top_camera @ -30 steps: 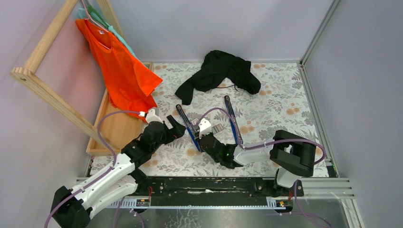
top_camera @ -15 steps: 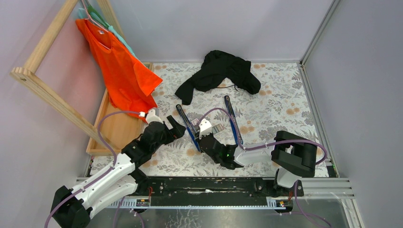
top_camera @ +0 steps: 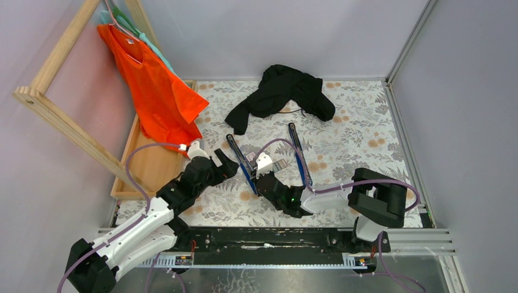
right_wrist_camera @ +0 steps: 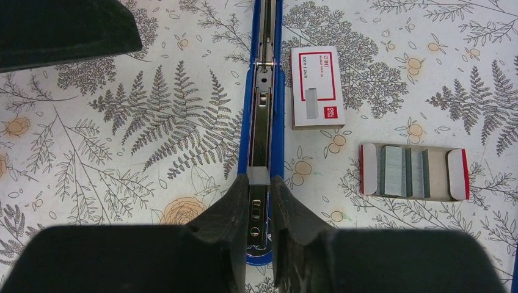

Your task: Load the staples into the stapler

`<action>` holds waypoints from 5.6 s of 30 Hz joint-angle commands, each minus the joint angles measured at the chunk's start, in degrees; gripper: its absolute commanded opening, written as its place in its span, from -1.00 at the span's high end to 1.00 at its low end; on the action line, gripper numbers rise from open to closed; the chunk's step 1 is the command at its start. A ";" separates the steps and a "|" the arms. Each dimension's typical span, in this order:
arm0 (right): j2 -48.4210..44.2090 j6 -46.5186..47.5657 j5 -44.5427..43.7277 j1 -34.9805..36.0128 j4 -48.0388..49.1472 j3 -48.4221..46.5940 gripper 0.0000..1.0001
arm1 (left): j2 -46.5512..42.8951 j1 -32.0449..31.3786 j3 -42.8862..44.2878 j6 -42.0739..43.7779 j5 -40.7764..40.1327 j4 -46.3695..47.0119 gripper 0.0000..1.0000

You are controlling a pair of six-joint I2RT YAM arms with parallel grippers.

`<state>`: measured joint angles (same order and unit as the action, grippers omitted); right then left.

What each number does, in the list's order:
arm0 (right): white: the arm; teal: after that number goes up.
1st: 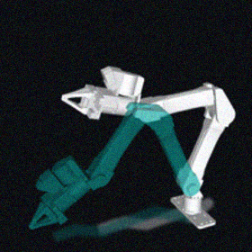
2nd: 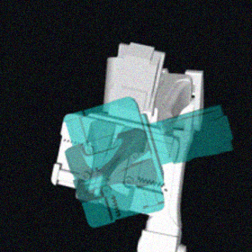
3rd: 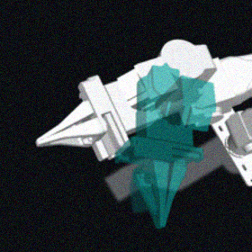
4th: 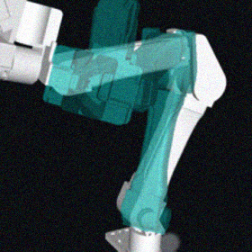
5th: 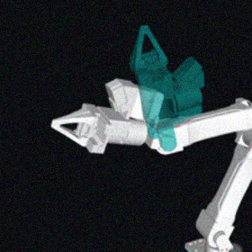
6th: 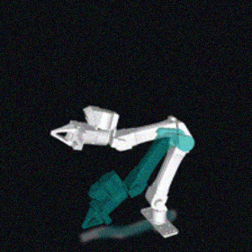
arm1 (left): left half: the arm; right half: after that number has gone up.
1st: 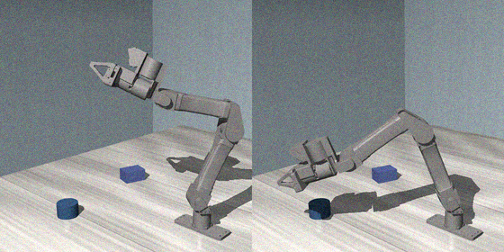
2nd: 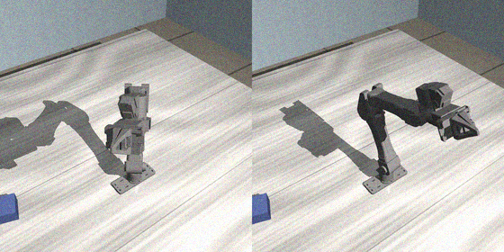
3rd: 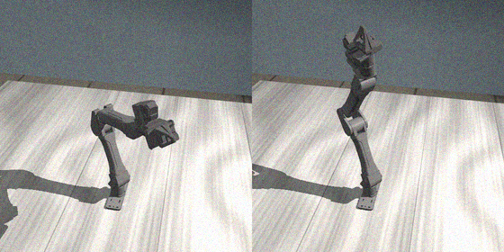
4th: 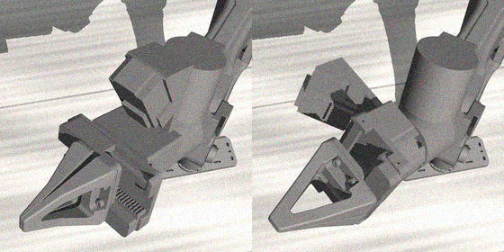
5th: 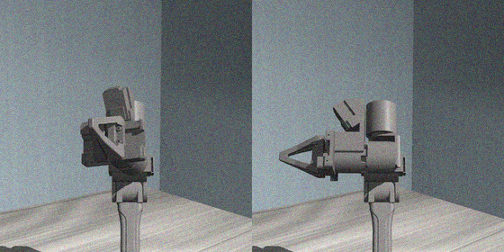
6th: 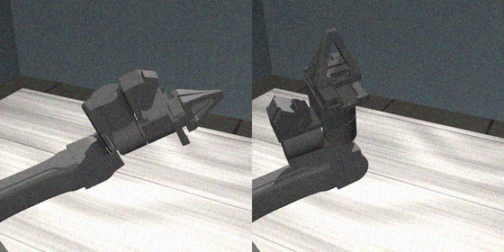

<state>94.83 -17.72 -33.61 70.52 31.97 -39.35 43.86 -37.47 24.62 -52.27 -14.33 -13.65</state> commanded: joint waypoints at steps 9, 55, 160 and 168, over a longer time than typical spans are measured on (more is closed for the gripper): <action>1.99 -0.01 -4.03 0.76 0.90 -0.89 0.83 | -0.25 -0.06 -0.69 -0.63 -0.37 3.62 -1.00; 3.63 5.70 11.62 -7.76 -24.82 -16.23 -0.09 | 0.66 -0.06 -0.95 0.07 -0.12 4.09 -1.00; 4.28 6.13 25.79 -28.97 -40.80 -21.61 1.00 | 4.52 -0.06 -1.26 3.84 9.52 14.46 -0.98; -2.59 4.03 26.78 -28.96 -36.19 -17.47 1.00 | 1.62 -0.06 -2.45 3.91 10.02 16.34 -0.98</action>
<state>97.80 -11.73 -6.57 41.93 -9.04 -58.50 47.37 -37.47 23.27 -49.34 -5.19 -2.07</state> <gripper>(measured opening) 0.011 0.993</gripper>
